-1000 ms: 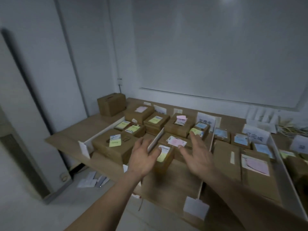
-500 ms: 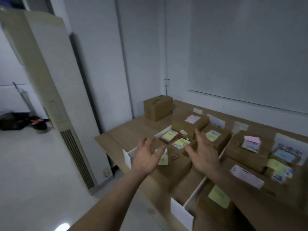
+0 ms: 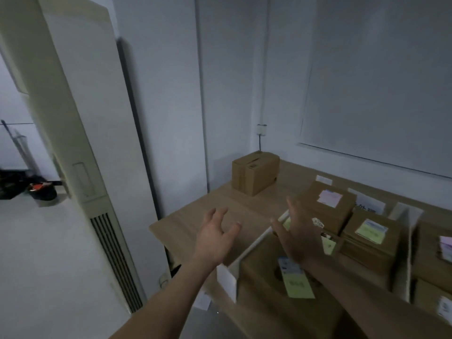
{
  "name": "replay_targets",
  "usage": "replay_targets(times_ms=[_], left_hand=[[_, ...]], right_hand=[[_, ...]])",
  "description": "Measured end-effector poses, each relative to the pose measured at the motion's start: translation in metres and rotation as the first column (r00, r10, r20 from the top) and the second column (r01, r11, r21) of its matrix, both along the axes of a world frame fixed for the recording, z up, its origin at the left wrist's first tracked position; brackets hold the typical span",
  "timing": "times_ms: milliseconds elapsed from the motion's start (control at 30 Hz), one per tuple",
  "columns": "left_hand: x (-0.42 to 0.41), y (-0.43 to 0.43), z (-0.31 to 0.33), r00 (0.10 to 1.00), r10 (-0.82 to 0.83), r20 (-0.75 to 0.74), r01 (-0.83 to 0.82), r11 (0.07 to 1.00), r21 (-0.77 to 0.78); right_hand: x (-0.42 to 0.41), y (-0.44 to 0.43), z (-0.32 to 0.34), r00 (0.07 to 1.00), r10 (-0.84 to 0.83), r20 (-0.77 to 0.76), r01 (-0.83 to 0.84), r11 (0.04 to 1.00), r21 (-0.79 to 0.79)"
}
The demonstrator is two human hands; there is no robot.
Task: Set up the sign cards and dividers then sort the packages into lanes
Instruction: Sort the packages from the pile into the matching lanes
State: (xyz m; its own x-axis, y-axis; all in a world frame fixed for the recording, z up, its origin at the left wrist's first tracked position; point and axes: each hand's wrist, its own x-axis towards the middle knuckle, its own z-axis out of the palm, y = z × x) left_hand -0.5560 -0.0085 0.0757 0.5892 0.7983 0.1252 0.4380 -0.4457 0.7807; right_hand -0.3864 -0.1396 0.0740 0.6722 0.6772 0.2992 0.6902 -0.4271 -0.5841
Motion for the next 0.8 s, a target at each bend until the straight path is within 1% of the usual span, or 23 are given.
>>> replay_targets(times_ms=[167, 267, 400, 533, 667, 800], left_hand=[[-0.008, 0.083, 0.003, 0.995, -0.089, -0.053, 0.09, 0.996, 0.018], [-0.006, 0.125, 0.003, 0.984, -0.155, -0.083, 0.159, 0.986, 0.053], [0.008, 0.176, -0.005, 0.974, -0.193, -0.115, 0.204, 0.974, 0.097], [0.031, 0.225, -0.012, 0.951, -0.22, -0.216, 0.254, 0.956, 0.146], [0.06, 0.276, -0.013, 0.968, -0.19, -0.166, 0.213, 0.968, 0.133], [0.097, 0.328, -0.008, 0.967, -0.215, -0.137, 0.233, 0.964, 0.131]], right_hand=[[-0.024, 0.074, 0.001, 0.999, -0.034, -0.001, 0.034, 0.999, 0.012], [-0.027, 0.109, -0.001, 0.998, -0.052, 0.019, 0.052, 0.998, -0.019], [-0.01, 0.154, -0.009, 0.994, -0.102, 0.03, 0.103, 0.994, -0.03], [0.016, 0.196, -0.024, 0.986, -0.166, -0.025, 0.164, 0.984, -0.067], [0.047, 0.237, -0.028, 0.988, -0.155, -0.015, 0.155, 0.988, -0.005], [0.079, 0.288, -0.02, 0.983, -0.173, -0.063, 0.171, 0.984, -0.045]])
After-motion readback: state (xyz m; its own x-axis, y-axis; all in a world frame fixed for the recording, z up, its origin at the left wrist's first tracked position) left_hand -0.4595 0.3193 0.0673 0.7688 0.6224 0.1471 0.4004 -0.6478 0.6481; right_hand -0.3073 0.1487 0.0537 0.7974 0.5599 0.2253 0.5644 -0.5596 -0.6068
